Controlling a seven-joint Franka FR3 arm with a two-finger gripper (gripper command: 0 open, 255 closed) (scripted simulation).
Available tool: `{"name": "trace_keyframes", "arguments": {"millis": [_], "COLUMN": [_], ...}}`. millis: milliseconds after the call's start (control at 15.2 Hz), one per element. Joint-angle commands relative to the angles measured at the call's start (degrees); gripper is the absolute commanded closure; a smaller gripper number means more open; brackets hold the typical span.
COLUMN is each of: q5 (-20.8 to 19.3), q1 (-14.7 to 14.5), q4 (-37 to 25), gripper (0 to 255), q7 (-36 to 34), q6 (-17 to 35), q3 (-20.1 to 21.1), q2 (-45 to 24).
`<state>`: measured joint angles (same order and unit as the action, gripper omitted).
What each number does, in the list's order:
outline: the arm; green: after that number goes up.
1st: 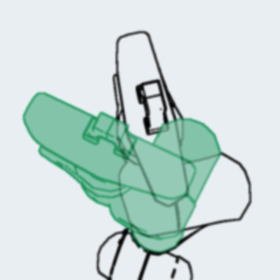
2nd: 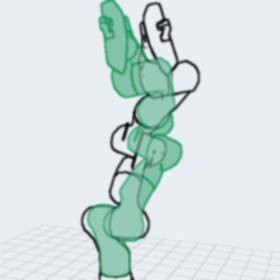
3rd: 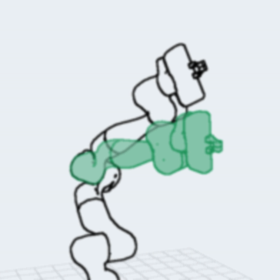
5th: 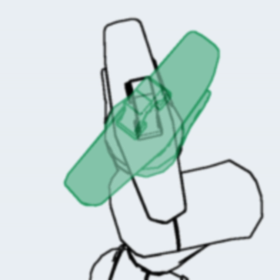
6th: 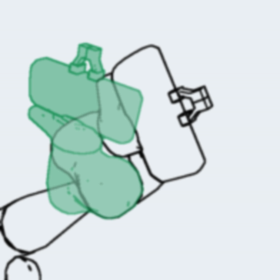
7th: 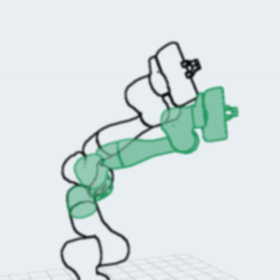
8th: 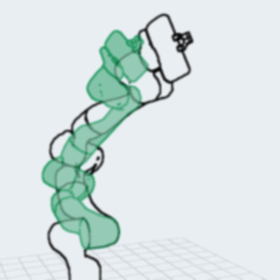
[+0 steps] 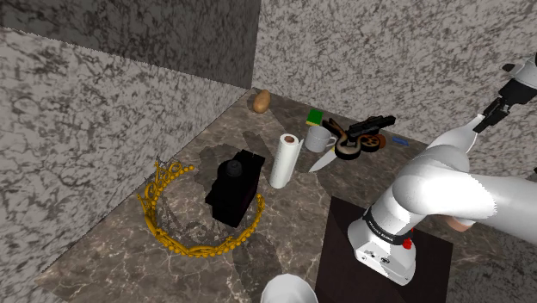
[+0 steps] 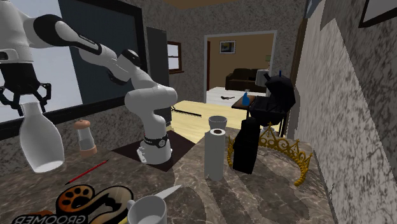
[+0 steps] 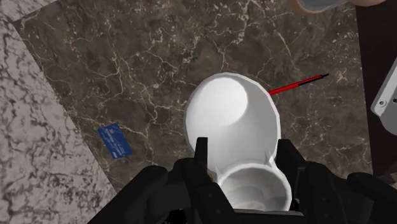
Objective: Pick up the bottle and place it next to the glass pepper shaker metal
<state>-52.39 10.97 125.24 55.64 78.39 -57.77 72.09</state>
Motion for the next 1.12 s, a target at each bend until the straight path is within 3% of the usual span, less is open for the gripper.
{"name": "trace_keyframes", "arguments": {"millis": [0,726,1056], "q5": [-0.86,-6.01,-6.27], "q1": [0.39,2.17,2.24], "q4": [1.27,7.39,7.64], "gripper": [255,255,255], "q7": [-0.12,-0.79,-0.81], "q6": [0.87,5.56,5.77], "q3": [-0.87,-6.43,-6.72], "q2": [0.66,3.65,3.77]}}
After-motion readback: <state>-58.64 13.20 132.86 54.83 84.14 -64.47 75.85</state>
